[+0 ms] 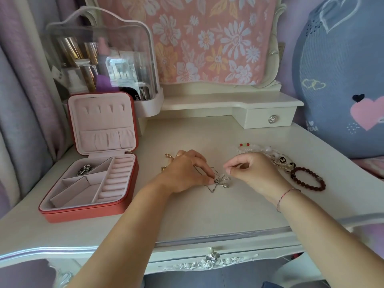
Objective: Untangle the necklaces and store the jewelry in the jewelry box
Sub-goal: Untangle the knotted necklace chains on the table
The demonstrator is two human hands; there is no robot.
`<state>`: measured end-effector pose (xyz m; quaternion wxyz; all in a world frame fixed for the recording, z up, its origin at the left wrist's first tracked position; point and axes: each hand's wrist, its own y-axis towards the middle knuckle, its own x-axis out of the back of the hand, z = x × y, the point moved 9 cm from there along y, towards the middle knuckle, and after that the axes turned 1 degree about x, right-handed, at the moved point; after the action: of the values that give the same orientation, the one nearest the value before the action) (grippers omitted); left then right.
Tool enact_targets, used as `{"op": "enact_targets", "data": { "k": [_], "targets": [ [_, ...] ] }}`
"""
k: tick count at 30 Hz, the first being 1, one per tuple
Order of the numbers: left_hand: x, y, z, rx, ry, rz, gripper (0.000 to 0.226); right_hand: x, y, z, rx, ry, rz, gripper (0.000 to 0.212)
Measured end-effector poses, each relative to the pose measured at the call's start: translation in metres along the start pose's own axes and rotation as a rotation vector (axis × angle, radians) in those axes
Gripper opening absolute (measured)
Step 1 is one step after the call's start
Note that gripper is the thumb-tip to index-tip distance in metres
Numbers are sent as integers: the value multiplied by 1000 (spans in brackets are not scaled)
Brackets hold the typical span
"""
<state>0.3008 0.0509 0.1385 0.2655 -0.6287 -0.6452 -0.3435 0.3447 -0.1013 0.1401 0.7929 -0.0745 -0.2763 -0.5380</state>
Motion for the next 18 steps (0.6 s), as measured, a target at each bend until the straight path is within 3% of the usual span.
{"op": "enact_targets", "data": {
  "k": [4, 8, 11, 18],
  "targets": [
    [-4, 1, -4, -21, 23, 17, 14, -17, -4, 5, 37, -58, 144, 11],
    [-14, 2, -7, -58, 122, 77, 2, -20, -5, 9, 63, -85, 170, 6],
    [-21, 4, -4, -57, 145, 120, 7, -22, -5, 7, 62, -100, 174, 5],
    [-9, 4, -8, -75, -145, 39, 13, -19, -5, 4, 43, -60, 117, 8]
  ]
}}
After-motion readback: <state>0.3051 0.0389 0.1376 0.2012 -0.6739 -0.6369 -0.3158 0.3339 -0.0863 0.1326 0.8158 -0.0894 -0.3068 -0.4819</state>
